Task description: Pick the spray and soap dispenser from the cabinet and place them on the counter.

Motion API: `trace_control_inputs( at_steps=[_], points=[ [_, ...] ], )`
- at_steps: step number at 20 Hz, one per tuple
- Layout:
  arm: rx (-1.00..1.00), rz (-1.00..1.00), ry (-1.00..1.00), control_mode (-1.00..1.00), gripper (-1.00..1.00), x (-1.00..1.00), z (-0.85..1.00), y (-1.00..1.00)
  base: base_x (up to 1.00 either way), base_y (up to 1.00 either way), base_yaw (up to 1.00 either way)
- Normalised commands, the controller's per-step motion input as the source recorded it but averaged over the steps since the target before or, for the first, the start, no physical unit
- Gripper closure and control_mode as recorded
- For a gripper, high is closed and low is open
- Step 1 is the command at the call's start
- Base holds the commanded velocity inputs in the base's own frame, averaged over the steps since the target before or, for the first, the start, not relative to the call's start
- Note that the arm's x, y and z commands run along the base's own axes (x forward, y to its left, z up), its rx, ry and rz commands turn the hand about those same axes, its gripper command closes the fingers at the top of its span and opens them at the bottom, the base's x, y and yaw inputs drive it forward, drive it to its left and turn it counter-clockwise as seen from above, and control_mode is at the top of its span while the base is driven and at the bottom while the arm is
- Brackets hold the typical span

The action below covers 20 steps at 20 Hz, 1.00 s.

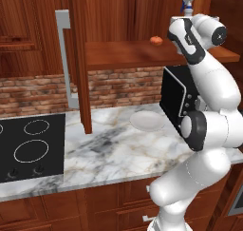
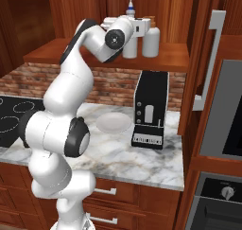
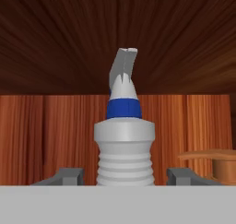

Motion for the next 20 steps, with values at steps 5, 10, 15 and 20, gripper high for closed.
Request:
trace_control_inputs(
  at_steps=[5,10,15,20],
  points=[
    [0.0,0.0,-0.04,-1.0,1.0,-0.6,0.0,0.01,0.0,0.0,0.0],
    [0.0,0.0,-0.06,-1.0,1.0,-0.84,0.0,0.15,0.0,0.0,0.0],
    [0.01,0.0,-0.03,-1.0,1.0,-0.88,0.01,0.27,0.0,0.0,0.0],
    [0.01,0.0,0.0,-1.0,1.0,-0.88,0.01,0.27,0.0,0.0,0.0]
  ],
)
